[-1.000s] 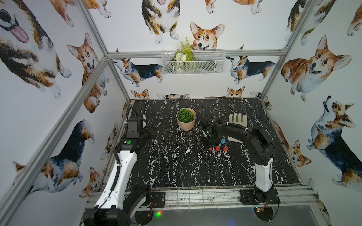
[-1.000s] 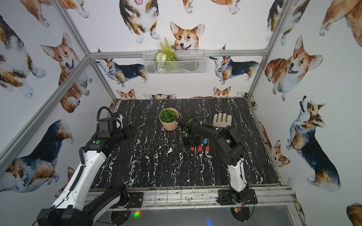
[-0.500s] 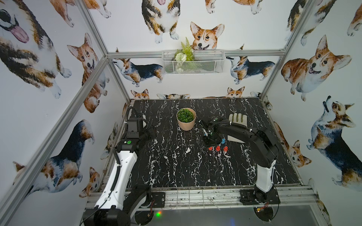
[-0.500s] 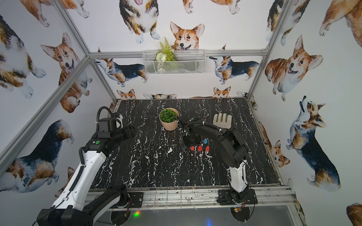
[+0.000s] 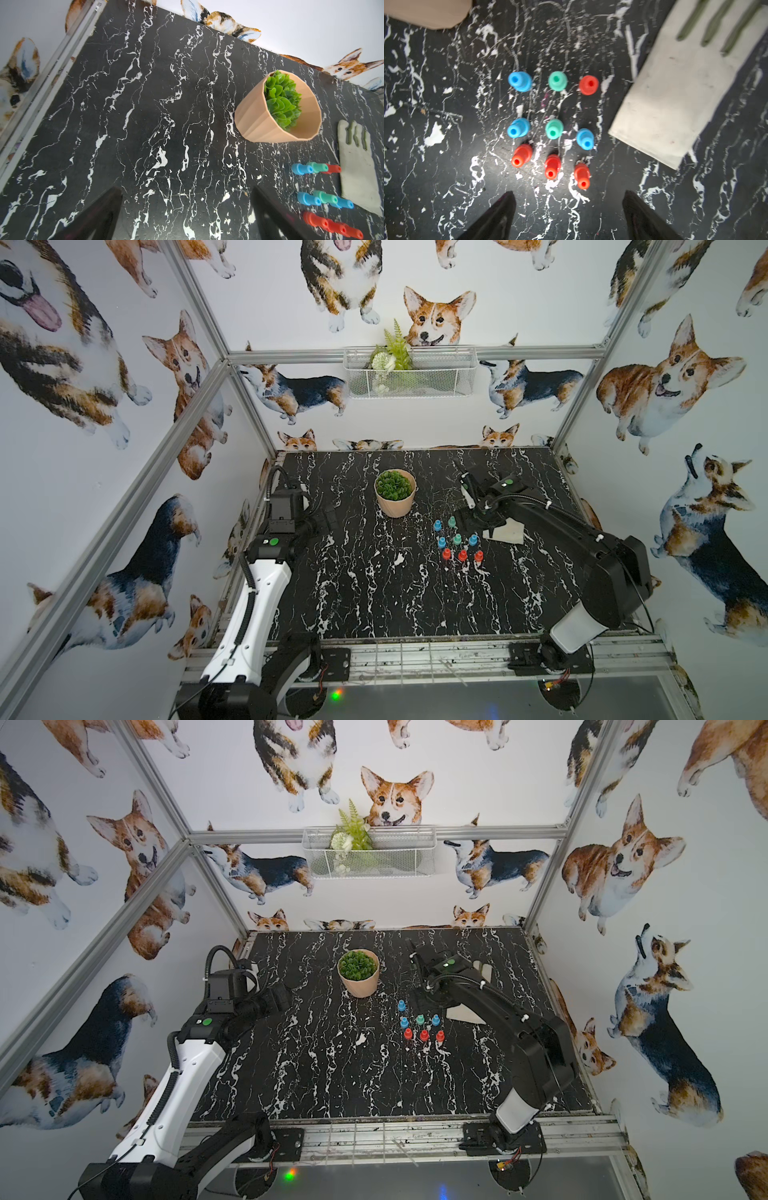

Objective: Close the stamp cap
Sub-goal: Reset both arms

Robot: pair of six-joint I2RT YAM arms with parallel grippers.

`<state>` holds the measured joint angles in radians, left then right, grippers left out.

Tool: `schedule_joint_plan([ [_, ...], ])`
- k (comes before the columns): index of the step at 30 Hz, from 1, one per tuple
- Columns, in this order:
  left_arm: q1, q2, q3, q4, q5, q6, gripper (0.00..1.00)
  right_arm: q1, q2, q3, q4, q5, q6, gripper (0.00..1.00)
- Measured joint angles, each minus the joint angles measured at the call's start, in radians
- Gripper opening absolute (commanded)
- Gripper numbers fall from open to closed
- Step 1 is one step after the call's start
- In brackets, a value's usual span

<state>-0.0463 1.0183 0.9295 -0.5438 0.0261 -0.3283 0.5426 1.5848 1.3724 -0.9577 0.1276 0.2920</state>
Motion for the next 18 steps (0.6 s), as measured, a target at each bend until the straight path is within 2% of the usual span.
schedule_joint_plan([
  [4, 0.000, 0.002, -0.003, 0.024, -0.054, -0.048, 1.00, -0.133, -0.071, -0.061, 0.040, 0.003, -0.024, 1.00],
  [10, -0.001, 0.001, -0.137, 0.187, -0.259, -0.090, 1.00, -0.298, -0.195, -0.249, 0.216, 0.062, -0.060, 1.00],
  [14, -0.009, 0.021, -0.301, 0.388, -0.417, -0.028, 1.00, -0.385, -0.297, -0.462, 0.470, 0.086, -0.092, 1.00],
  [18, -0.013, 0.114, -0.386, 0.579, -0.519, 0.059, 0.99, -0.412, -0.346, -0.679, 0.751, 0.084, -0.137, 0.99],
])
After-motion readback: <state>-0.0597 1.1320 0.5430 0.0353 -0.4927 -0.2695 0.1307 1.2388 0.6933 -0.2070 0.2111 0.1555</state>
